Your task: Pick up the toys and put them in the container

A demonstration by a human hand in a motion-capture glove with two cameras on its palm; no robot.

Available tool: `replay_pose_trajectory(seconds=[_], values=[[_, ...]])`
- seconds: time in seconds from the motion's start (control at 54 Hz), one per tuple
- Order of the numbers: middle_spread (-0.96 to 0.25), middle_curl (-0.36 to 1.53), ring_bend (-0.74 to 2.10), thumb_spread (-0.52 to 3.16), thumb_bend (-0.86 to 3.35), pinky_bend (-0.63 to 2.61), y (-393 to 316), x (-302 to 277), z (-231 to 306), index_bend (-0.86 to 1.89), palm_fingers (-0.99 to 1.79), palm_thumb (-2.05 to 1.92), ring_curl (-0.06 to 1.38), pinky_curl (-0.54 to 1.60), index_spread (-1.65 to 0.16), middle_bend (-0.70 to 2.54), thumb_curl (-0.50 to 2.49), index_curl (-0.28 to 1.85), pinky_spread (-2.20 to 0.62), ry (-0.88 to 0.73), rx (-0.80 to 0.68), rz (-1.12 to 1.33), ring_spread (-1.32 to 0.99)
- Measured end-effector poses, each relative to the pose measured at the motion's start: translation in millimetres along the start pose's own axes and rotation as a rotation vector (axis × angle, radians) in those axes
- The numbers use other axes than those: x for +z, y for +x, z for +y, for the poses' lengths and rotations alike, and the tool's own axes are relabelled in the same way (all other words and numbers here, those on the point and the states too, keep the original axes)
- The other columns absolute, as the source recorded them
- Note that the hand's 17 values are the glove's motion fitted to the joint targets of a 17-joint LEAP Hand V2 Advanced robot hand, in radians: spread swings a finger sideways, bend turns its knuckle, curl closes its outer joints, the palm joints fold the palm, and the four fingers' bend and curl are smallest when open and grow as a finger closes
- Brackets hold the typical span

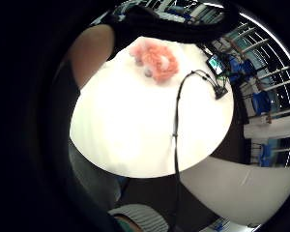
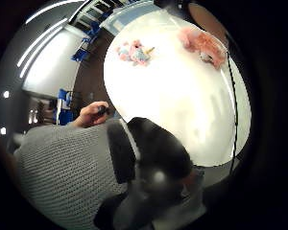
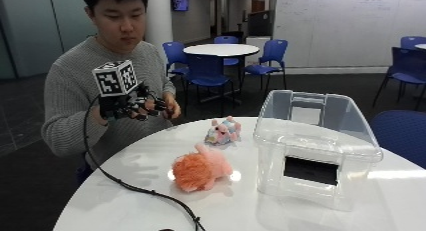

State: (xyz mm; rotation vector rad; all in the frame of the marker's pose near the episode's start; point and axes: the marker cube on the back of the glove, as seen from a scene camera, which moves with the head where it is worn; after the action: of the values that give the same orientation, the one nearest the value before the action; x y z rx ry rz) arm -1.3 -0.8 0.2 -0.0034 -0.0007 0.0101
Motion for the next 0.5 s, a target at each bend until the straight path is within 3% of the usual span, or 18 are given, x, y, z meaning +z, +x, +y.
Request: replay_pose_trajectory(seconds=[0.204,0.5], values=[[-0.16,0.10,0.28,0.94,-0.06,0.51,-4.1,-0.5,-2.9,0.18,0.15,-0.08,0.09,0.18,-0.32,0.19,0.03,0.11,0.02,-0.022,0.014,0.017,-0.12],[-0.19,0.18,0.32,1.17,-0.06,0.54,7.0,-3.8,-28.6,0.18,0.10,-0.09,0.14,0.24,-0.39,0.19,0.07,0.19,0.02,-0.032,0.015,0.008,-0.16]])
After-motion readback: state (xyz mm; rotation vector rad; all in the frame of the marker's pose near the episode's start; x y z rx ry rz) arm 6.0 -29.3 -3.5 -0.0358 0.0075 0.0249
